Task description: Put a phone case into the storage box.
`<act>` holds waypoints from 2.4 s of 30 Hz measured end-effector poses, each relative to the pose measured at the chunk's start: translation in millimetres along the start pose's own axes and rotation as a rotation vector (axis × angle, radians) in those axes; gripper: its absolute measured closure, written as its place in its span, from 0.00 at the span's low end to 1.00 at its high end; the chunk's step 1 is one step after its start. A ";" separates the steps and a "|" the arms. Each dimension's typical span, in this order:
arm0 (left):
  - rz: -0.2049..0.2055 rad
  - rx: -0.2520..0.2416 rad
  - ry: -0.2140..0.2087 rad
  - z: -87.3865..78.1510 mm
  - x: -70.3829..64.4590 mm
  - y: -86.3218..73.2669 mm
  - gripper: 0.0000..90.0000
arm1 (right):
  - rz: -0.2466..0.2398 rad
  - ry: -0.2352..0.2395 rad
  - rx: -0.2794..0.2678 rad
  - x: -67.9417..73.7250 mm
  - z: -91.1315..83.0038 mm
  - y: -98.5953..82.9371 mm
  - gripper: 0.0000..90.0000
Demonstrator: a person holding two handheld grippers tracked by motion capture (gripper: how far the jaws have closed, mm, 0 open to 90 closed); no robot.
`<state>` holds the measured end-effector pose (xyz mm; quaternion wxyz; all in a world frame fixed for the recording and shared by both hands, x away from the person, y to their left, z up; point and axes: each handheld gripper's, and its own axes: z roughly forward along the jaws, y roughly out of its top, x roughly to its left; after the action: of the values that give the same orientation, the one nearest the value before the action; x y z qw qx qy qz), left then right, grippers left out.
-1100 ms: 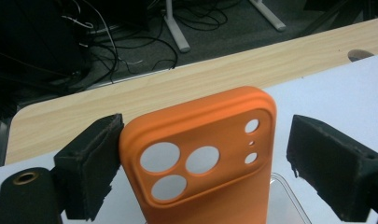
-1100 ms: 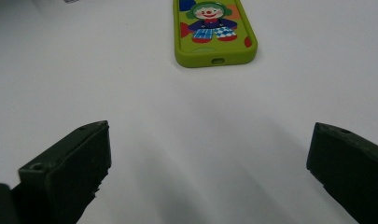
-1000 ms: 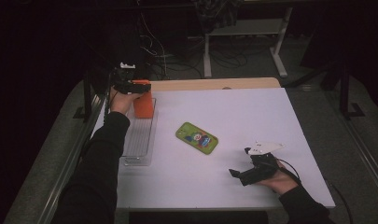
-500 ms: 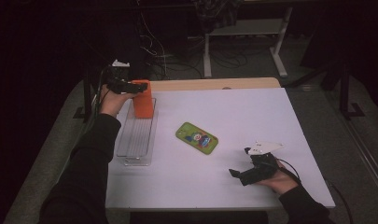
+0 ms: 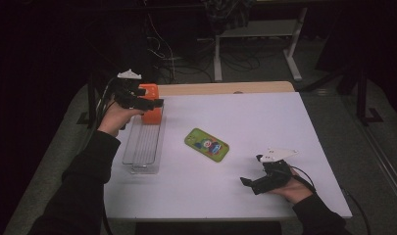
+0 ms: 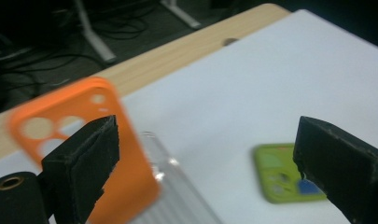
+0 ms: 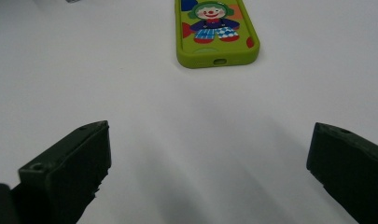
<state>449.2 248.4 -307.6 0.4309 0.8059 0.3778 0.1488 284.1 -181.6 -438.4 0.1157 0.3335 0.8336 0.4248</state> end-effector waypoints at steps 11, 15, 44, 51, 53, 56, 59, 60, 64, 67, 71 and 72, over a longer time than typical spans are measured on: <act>0.058 0.004 -0.096 -2.0 -38.8 -19.4 0.08 | -0.003 0.004 0.005 1.3 0.5 0.6 0.00; 0.066 -0.001 -0.128 -1.3 -52.0 -25.9 0.08 | -0.004 0.006 0.004 1.3 0.4 0.7 0.00; 0.176 0.041 -0.270 29.2 -140.3 -108.7 0.06 | 0.013 0.013 0.030 -0.5 3.1 7.8 0.00; 0.237 0.088 -0.273 35.4 -146.9 -120.2 0.02 | 0.000 0.005 0.055 3.5 1.3 17.9 0.00; 0.236 0.091 -0.270 36.2 -149.0 -120.9 0.01 | 0.011 0.004 0.068 3.4 2.2 19.9 0.00; 0.240 0.093 -0.279 36.8 -148.6 -121.1 0.00 | 0.029 0.006 0.085 1.2 5.3 23.3 0.00; 0.234 0.087 -0.282 36.7 -147.1 -120.4 0.00 | 0.037 0.003 0.090 -2.3 7.1 28.4 0.00; 0.231 0.082 -0.282 36.9 -147.2 -120.5 0.00 | 0.035 0.003 0.084 -3.8 7.5 30.9 0.00; 0.234 0.082 -0.282 37.2 -147.9 -120.7 0.00 | 0.032 0.004 0.087 -6.0 9.9 42.9 0.00; 0.231 0.073 -0.282 37.8 -148.0 -120.7 0.00 | 0.025 0.008 0.094 -7.4 14.7 53.1 0.00; 0.228 0.079 -0.275 38.7 -148.9 -120.9 0.00 | 0.020 0.011 0.109 -7.3 23.3 67.3 0.00; 0.235 0.078 -0.273 38.8 -148.5 -120.6 0.00 | 0.011 0.015 0.112 -7.4 26.7 71.6 0.00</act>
<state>313.6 157.7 -414.9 0.4263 0.8733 0.2245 0.0723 335.1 -139.8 -399.2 0.0884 0.3406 0.8552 0.3805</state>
